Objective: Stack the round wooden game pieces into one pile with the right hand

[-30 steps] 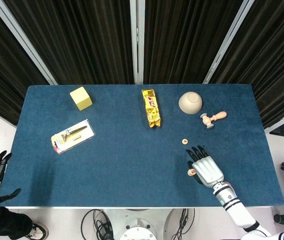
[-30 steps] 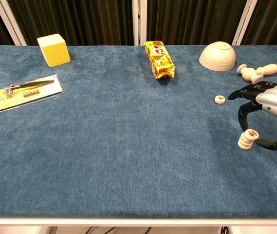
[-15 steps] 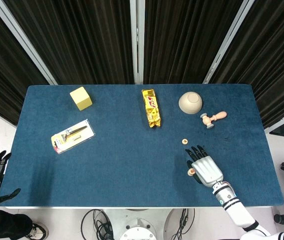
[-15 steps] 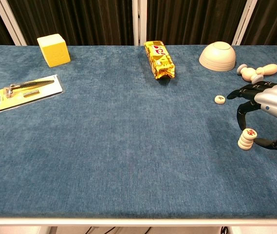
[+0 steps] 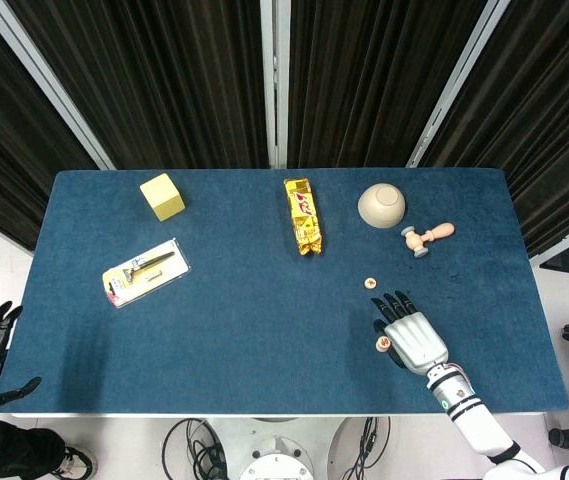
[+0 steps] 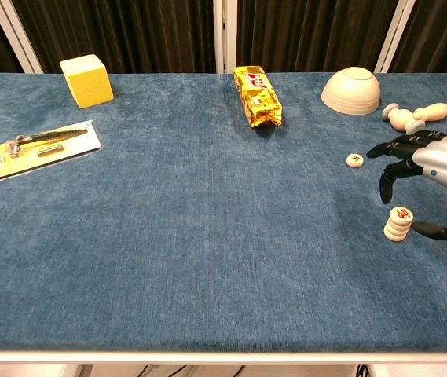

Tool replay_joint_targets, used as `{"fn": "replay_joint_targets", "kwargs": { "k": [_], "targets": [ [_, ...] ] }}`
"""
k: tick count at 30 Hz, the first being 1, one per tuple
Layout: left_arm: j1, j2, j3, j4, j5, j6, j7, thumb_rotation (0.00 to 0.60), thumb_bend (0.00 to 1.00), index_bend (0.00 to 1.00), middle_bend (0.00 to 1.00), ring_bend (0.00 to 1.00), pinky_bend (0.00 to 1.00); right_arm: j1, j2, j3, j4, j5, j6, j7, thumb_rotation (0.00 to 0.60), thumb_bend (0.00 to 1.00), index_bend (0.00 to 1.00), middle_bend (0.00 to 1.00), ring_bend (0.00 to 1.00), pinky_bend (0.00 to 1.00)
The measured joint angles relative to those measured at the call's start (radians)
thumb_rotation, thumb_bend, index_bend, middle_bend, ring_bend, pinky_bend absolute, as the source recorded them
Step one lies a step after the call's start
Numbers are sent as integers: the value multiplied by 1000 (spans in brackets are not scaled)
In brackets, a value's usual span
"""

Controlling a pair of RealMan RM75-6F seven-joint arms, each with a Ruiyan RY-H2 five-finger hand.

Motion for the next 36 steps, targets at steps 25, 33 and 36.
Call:
{"fn": "replay_joint_targets", "kwargs": {
  "k": [25,33,36],
  "targets": [
    [-2,0,0,4,-3,-5,-4,600,76,29,0,0,0,171,-207,213,333,363,-89,-74,600,269,326,28,0,0],
    [0,0,-1,6,-4,-3,-5,600,76,29,0,0,0,214,-277,219,406,399,-114,-94,600,268,324,32,0,0],
    [0,0,-1,7,-4,-2,-7,600,76,29,0,0,0,221,-291,216,424,407,-116,-100,600,268,321,28,0,0]
  ]
}}
